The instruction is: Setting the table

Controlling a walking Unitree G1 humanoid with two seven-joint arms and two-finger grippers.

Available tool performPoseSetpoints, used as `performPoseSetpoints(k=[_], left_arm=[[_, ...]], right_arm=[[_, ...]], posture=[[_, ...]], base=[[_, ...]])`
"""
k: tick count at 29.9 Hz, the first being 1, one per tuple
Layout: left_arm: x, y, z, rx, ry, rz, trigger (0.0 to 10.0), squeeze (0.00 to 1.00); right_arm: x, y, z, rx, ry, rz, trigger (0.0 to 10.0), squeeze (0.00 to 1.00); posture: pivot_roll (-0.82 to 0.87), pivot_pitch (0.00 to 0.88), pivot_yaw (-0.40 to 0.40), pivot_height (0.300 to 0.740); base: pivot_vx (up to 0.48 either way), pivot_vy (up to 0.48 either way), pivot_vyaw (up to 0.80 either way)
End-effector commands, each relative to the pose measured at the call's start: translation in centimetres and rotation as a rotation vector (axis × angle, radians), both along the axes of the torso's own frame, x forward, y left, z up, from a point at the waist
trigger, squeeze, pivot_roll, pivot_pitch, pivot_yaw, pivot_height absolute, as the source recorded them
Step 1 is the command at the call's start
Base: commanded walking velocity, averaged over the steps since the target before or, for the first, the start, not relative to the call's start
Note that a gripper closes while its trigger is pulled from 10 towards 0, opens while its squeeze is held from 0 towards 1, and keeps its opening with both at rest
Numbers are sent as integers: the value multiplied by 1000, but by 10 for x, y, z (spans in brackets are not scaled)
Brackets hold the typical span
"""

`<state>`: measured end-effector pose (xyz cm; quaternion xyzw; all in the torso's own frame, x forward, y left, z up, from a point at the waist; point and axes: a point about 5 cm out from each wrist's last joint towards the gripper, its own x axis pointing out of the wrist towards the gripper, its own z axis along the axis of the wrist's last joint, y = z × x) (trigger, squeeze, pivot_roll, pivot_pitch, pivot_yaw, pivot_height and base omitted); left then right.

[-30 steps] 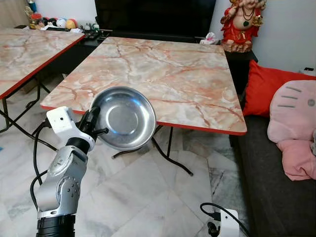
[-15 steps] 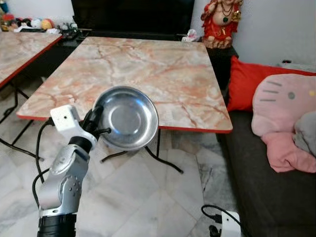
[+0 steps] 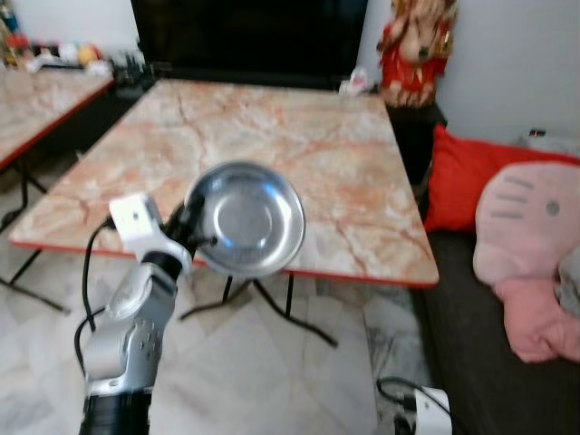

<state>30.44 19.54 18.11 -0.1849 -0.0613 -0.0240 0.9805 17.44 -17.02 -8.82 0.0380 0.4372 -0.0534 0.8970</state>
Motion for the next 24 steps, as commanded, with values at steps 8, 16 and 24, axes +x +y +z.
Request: performPoseSetpoints(k=[8, 16, 24], left_arm=[[2, -6, 6, -2, -30, -13, 10000, 0], [2, -2, 1, 10, -3, 10, 10000, 0], [3, -2, -12, -59, 80, -11, 10000, 0]], right_arm=[[-7, -11, -2, -24, 20, -10, 10000, 0], [-7, -11, -2, -22, 27, -7, 10000, 0], [-8, -12, -3, -22, 28, -7, 10000, 0]], posture=[[127, 7, -42, 740], [126, 20, -42, 740], [127, 24, -43, 740]], base=[[372, 0, 0], [350, 0, 0], [0, 0, 0]])
